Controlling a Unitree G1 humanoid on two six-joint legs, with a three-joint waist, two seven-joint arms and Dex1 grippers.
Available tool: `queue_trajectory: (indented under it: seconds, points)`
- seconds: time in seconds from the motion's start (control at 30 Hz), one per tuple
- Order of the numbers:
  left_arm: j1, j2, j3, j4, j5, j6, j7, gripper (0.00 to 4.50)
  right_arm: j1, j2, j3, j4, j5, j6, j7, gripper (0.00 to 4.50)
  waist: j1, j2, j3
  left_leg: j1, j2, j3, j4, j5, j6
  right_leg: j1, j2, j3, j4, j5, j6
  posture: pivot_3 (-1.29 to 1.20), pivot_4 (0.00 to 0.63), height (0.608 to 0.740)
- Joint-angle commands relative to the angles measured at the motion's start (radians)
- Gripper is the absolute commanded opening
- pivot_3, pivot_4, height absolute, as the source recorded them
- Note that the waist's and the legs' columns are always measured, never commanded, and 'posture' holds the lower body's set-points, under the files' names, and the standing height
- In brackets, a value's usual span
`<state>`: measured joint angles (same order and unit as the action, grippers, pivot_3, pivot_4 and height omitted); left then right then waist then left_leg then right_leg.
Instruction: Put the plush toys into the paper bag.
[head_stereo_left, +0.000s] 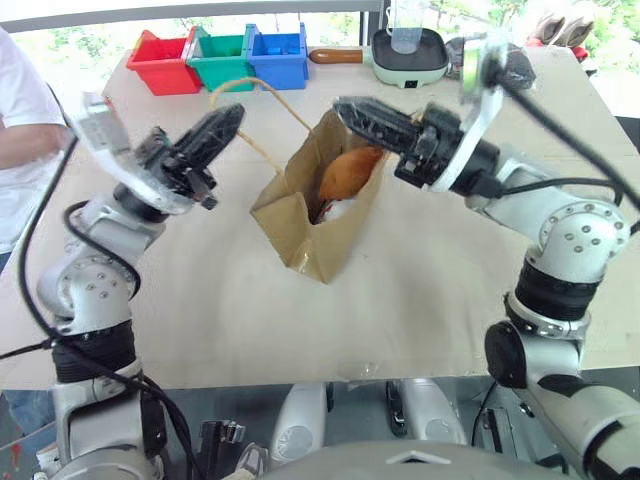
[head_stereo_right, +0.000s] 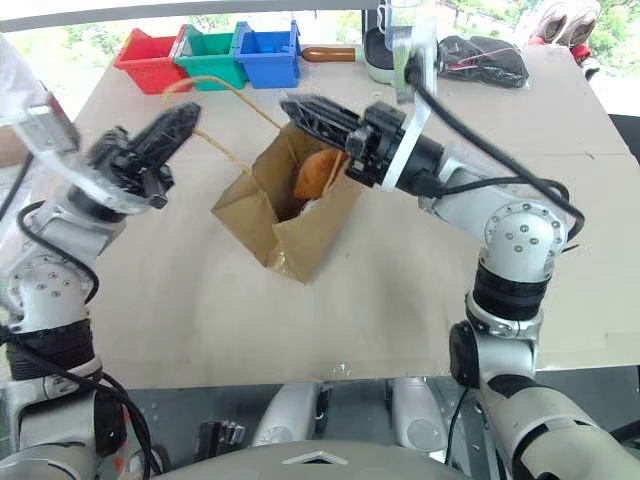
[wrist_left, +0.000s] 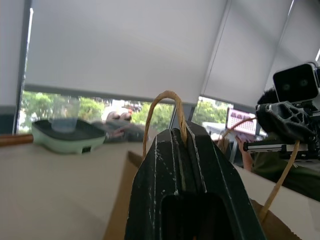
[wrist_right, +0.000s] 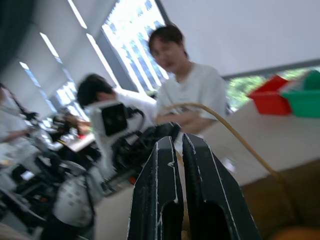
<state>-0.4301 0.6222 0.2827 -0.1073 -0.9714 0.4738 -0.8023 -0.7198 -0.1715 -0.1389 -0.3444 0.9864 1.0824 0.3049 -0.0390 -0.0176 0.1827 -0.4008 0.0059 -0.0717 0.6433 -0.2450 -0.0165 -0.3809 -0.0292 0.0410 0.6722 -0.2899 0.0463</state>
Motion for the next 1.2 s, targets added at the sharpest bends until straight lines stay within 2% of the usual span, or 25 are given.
queue_trajectory:
  seconds: [0.03, 0.1, 0.17, 0.3, 0.47, 0.53, 0.63, 0.7, 0.77, 0.83, 0.9, 0.93, 0.97, 1.03, 1.07, 1.2]
  points:
    - [-0.024, -0.003, -0.069, 0.027, 0.091, -0.017, -0.053, 0.00, 0.029, -0.054, 0.080, -0.023, -0.113, -0.092, 0.043, 0.43, -0.003, 0.000, 0.000, 0.000, 0.000, 0.000, 0.000, 0.000, 0.000, 0.000, 0.000, 0.000, 0.000, 0.000, 0.000, 0.00, 0.150, 0.740]
    - [-0.013, 0.017, -0.078, 0.043, 0.096, 0.000, -0.119, 0.00, 0.045, -0.086, 0.109, -0.039, -0.151, -0.118, 0.067, 0.85, -0.007, 0.000, 0.000, 0.000, 0.001, 0.001, -0.001, 0.000, 0.000, -0.002, 0.001, 0.001, 0.001, 0.000, 0.000, 0.00, 0.150, 0.740]
    - [0.001, 0.042, -0.052, 0.054, 0.076, 0.025, -0.163, 0.00, 0.049, -0.102, 0.089, -0.067, -0.121, -0.113, 0.074, 1.70, -0.008, 0.000, 0.000, 0.000, 0.001, 0.002, -0.002, 0.000, 0.000, -0.003, 0.001, 0.001, 0.001, 0.000, 0.000, 0.00, 0.150, 0.740]
    - [0.034, 0.101, 0.035, 0.056, 0.037, 0.072, -0.191, 1.36, 0.093, -0.232, 0.027, -0.185, -0.008, -0.055, 0.148, 3.59, -0.005, 0.000, 0.000, -0.001, 0.004, 0.002, -0.005, 0.000, 0.000, -0.007, 0.002, 0.002, 0.002, 0.000, 0.000, 0.00, 0.150, 0.740]
    - [0.119, 0.114, 0.114, -0.022, -0.007, 0.132, -0.160, 3.68, 0.140, -0.379, -0.067, -0.246, 0.159, 0.001, 0.169, 3.61, -0.002, 0.000, 0.000, -0.003, 0.004, 0.004, -0.006, 0.000, 0.000, -0.006, -0.003, 0.002, -0.002, 0.000, 0.000, 0.00, 0.150, 0.740]
    - [0.185, 0.120, 0.138, -0.078, -0.033, 0.158, -0.173, 4.46, 0.168, -0.456, -0.100, -0.270, 0.214, 0.023, 0.186, 3.61, -0.001, 0.000, 0.000, -0.003, 0.004, 0.004, -0.006, 0.000, 0.000, -0.006, -0.004, 0.002, -0.002, 0.000, 0.000, 0.00, 0.150, 0.740]
    - [0.276, 0.119, 0.141, -0.175, -0.044, 0.176, -0.178, 4.46, 0.228, -0.593, -0.115, -0.297, 0.224, 0.044, 0.239, 3.61, 0.001, 0.000, 0.000, -0.003, 0.004, 0.005, -0.006, 0.000, 0.000, -0.005, -0.005, 0.002, -0.003, 0.000, 0.000, 0.00, 0.150, 0.740]
    - [0.340, 0.109, 0.130, -0.243, -0.039, 0.180, -0.168, 4.46, 0.295, -0.682, -0.037, -0.333, 0.103, 0.002, 0.293, 3.61, 0.004, 0.000, 0.000, -0.002, 0.004, 0.004, -0.006, 0.000, 0.000, -0.005, -0.004, 0.001, -0.004, 0.000, 0.000, 0.00, 0.150, 0.740]
    - [0.382, 0.104, 0.125, -0.269, -0.018, 0.167, -0.169, 4.46, 0.323, -0.694, 0.082, -0.334, -0.049, -0.095, 0.311, 3.61, 0.003, -0.001, 0.000, -0.001, 0.004, 0.005, -0.006, 0.000, 0.000, -0.005, -0.004, 0.001, -0.004, 0.000, 0.000, 0.00, 0.150, 0.740]
    - [0.405, 0.104, 0.112, -0.280, 0.010, 0.150, -0.168, 4.50, 0.293, -0.618, 0.247, -0.269, -0.223, -0.206, 0.282, 2.99, -0.003, -0.001, 0.000, 0.001, 0.005, 0.007, -0.006, 0.000, 0.000, -0.003, -0.003, 0.003, -0.004, 0.000, 0.000, 0.00, 0.150, 0.740]
    - [0.408, 0.097, 0.099, -0.290, 0.017, 0.149, -0.157, 4.50, 0.270, -0.560, 0.349, -0.215, -0.337, -0.289, 0.290, 2.33, -0.005, -0.001, 0.000, 0.002, 0.005, 0.008, -0.006, 0.000, 0.000, -0.003, -0.002, 0.004, -0.004, 0.000, 0.000, 0.00, 0.150, 0.740]
    - [0.411, 0.096, 0.075, -0.306, 0.047, 0.137, -0.149, 4.50, 0.248, -0.506, 0.400, -0.172, -0.378, -0.333, 0.303, 1.77, -0.003, -0.001, 0.000, 0.002, 0.005, 0.008, -0.006, 0.000, 0.000, -0.004, 0.000, 0.004, -0.004, 0.000, 0.000, 0.00, 0.150, 0.740]
    - [0.416, 0.088, 0.052, -0.328, 0.074, 0.128, -0.131, 4.50, 0.218, -0.446, 0.455, -0.120, -0.429, -0.382, 0.310, 1.44, -0.002, -0.001, 0.000, 0.002, 0.005, 0.008, -0.005, 0.000, 0.000, -0.004, 0.001, 0.004, -0.004, 0.000, 0.000, 0.00, 0.150, 0.740]
    - [0.429, 0.081, 0.011, -0.357, 0.140, 0.093, -0.113, 4.50, 0.175, -0.355, 0.521, -0.041, -0.494, -0.452, 0.332, 0.32, -0.003, -0.001, 0.000, 0.002, 0.005, 0.008, -0.005, 0.000, 0.000, -0.003, 0.001, 0.005, -0.004, 0.000, 0.000, 0.00, 0.150, 0.740]
    - [0.435, 0.075, -0.005, -0.370, 0.168, 0.079, -0.099, 4.50, 0.166, -0.321, 0.530, -0.018, -0.503, -0.472, 0.348, 0.06, -0.002, -0.001, 0.000, 0.002, 0.005, 0.008, -0.005, 0.000, 0.000, -0.004, 0.001, 0.005, -0.004, 0.000, 0.000, 0.00, 0.150, 0.740]
    - [0.451, 0.027, -0.054, -0.427, 0.259, 0.028, -0.010, 4.50, 0.154, -0.249, 0.570, 0.062, -0.564, -0.536, 0.399, 0.06, 0.012, -0.002, -0.001, 0.000, 0.005, 0.006, -0.005, 0.000, 0.000, -0.004, -0.004, 0.003, -0.004, 0.000, 0.000, 0.00, 0.150, 0.740]
